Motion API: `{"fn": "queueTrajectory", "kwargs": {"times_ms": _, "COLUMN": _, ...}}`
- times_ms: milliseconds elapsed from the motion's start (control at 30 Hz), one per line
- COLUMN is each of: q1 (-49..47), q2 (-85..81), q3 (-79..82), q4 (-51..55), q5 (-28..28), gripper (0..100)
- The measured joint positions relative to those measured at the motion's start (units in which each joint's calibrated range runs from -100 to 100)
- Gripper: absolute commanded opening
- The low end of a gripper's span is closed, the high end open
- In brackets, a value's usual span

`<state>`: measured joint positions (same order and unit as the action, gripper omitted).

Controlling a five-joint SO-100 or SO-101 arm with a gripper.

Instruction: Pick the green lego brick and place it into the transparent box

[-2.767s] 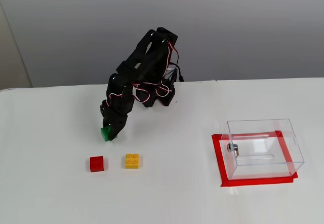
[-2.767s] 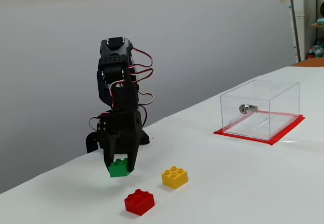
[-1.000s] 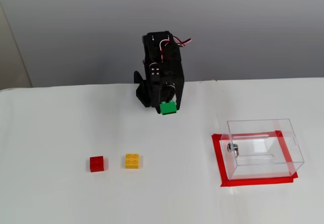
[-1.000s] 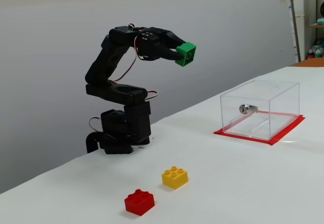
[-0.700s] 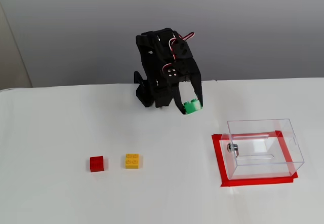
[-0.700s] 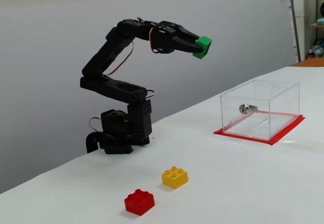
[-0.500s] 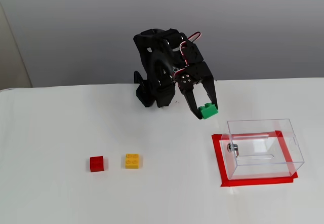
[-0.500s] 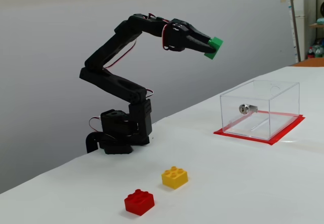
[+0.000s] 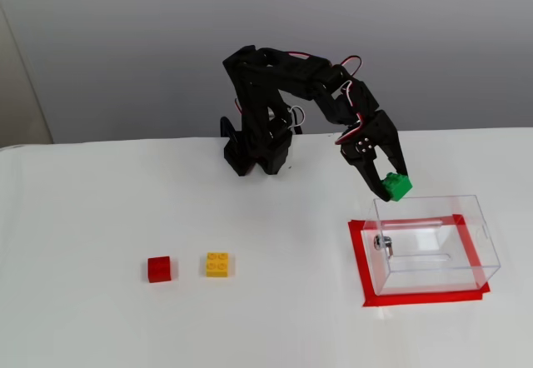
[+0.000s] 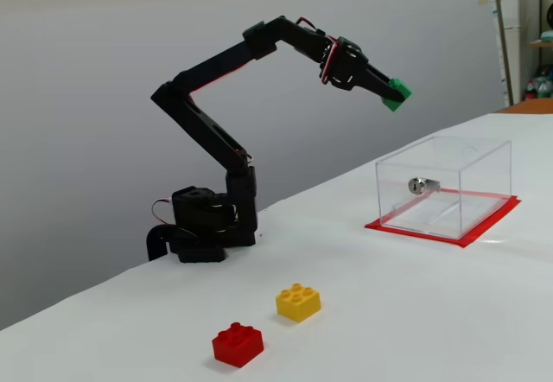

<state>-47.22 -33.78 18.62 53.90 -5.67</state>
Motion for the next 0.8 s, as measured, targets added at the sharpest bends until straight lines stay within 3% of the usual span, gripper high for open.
{"fn": "queueTrajectory", "kwargs": {"times_ms": 367, "q1": -6.0, "q2": 23.5, "q3": -17.3, "q4": 0.0, "q5": -0.1, "gripper": 9}}
{"fn": "queueTrajectory", "kwargs": {"times_ms": 800, "q1": -9.6, "q2": 40.2, "q3": -26.7, "q4": 0.0, "q5": -0.1, "gripper": 9}}
